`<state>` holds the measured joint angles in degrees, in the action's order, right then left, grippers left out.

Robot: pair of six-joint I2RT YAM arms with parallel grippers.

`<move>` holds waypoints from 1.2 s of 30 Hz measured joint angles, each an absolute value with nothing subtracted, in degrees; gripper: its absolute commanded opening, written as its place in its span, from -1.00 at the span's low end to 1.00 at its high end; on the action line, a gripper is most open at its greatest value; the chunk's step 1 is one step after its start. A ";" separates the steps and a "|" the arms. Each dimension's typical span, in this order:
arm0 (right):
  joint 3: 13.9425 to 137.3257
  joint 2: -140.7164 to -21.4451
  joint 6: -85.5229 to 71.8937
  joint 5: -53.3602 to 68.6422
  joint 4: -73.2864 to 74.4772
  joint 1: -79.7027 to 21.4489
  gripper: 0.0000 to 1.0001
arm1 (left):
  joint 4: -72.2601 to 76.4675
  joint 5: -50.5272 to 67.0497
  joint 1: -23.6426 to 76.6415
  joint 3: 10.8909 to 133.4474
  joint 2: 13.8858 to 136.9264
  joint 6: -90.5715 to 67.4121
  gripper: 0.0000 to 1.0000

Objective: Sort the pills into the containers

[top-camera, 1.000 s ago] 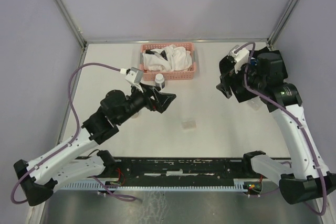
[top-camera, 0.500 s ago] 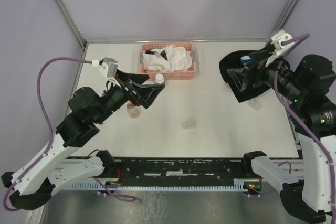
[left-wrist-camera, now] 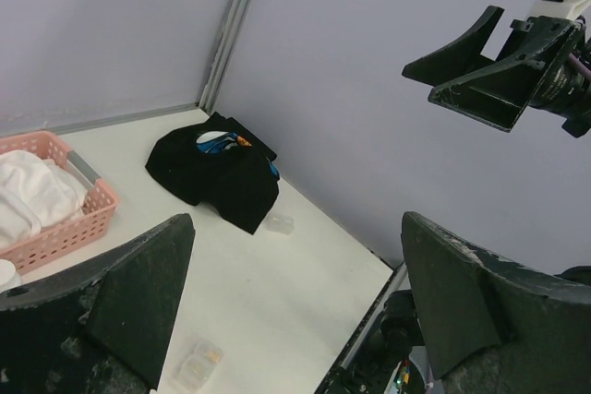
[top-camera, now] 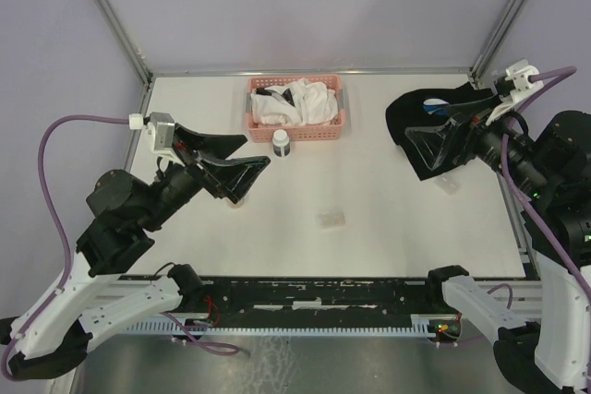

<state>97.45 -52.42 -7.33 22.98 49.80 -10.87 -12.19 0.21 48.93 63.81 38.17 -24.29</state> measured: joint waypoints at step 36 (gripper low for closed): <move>99.35 -52.21 -5.91 16.88 52.21 -10.85 0.98 | -13.65 0.01 48.93 62.17 38.24 -23.24 0.98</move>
